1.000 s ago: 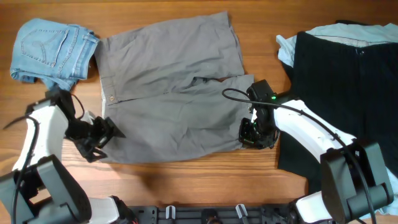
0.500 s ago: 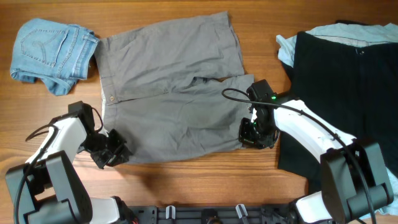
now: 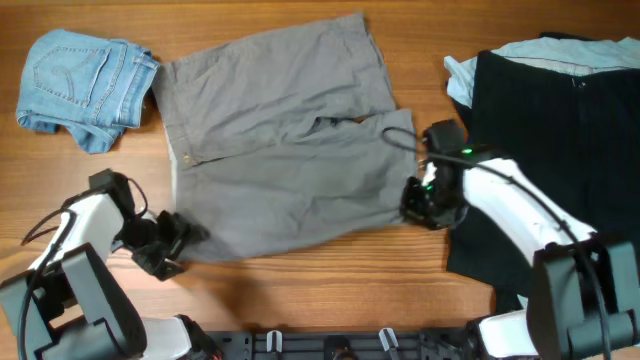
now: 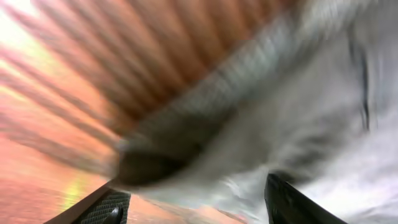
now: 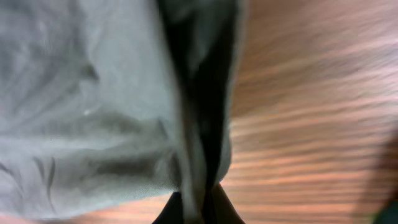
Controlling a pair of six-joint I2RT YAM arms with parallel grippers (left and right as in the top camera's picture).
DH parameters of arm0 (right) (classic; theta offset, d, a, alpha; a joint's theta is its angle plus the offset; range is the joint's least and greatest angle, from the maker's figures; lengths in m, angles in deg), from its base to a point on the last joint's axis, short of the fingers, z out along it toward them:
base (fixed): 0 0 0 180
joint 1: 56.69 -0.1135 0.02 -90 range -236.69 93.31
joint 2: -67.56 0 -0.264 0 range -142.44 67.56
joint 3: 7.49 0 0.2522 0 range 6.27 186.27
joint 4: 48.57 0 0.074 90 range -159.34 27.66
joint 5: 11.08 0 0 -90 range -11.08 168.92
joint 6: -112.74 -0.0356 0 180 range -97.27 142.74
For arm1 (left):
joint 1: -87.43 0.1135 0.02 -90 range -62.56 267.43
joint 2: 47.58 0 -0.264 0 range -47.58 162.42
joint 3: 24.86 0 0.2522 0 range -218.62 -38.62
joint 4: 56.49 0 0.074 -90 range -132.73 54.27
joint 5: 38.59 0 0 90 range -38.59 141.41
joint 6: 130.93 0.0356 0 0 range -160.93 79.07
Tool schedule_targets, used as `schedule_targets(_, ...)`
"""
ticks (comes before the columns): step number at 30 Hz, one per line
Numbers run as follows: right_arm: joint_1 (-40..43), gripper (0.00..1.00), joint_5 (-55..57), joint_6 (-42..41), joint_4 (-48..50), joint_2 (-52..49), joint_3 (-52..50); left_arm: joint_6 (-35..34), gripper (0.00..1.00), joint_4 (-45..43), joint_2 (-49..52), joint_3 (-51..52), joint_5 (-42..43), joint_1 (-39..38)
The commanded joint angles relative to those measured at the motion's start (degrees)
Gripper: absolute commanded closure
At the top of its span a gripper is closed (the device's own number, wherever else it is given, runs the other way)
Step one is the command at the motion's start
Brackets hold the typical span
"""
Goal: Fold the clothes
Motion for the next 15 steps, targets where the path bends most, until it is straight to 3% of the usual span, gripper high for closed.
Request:
schedule_targets(1, 5.0, 0.96, -1.1, 3.4, 0.3, 1.2, 1.1, 0.1, 0.34, 0.2, -0.7, -0.2, -1.0, 0.6)
schedule_targets(8, 5.4, 0.96, -1.5, 5.2, 0.3, 1.2, 1.1, 0.1, 0.46, -5.2, -0.7, 1.8, -0.5, 0.6)
schedule_targets(15, 5.4, 0.96, -1.5, 5.2, 0.8, 1.2, 1.1, -0.4, 0.39, -3.4, -0.7, 4.7, 5.3, -2.4)
